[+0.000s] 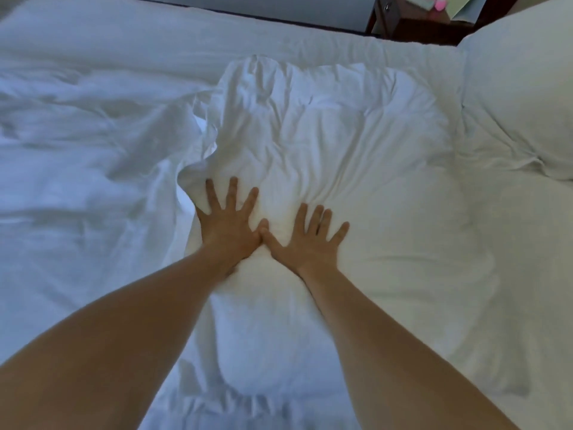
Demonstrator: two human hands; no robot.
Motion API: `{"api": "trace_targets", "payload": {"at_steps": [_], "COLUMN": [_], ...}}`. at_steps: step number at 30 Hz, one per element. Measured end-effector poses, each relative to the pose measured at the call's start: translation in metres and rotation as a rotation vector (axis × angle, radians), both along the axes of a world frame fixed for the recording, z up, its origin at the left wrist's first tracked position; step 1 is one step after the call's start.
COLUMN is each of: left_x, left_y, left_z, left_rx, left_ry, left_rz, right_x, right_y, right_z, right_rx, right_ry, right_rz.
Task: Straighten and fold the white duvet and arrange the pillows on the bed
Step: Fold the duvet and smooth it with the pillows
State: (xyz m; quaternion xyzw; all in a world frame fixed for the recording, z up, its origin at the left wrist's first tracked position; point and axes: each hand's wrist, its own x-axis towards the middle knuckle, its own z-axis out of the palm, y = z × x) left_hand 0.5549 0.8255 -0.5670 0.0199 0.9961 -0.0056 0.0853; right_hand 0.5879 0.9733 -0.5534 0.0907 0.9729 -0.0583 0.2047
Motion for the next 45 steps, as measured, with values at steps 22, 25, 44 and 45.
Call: {"api": "trace_targets", "payload": {"at_steps": [22,25,44,45], "left_x": [0.218,0.213,0.157,0.152], "left_y": [-0.224,-0.283,-0.767,-0.788], "left_z": [0.090,0.103,0.039,0.033], "left_rx": [-0.051,-0.093,0.735,0.872], "left_ry": [-0.199,-0.174,-0.270,-0.225], "left_rz": [0.116,0.150,1.194,1.305], "right_x": [0.148,0.142,0.048,0.044], "right_y": [-0.148,-0.198,-0.730,-0.751], "right_z": [0.086,0.093,0.062,0.057], "right_rx": [-0.128,-0.131,-0.102,-0.103], "right_ry": [-0.117,-0.040,0.080,0.056], "right_rz": [0.295,0.360,0.594,0.592]}}
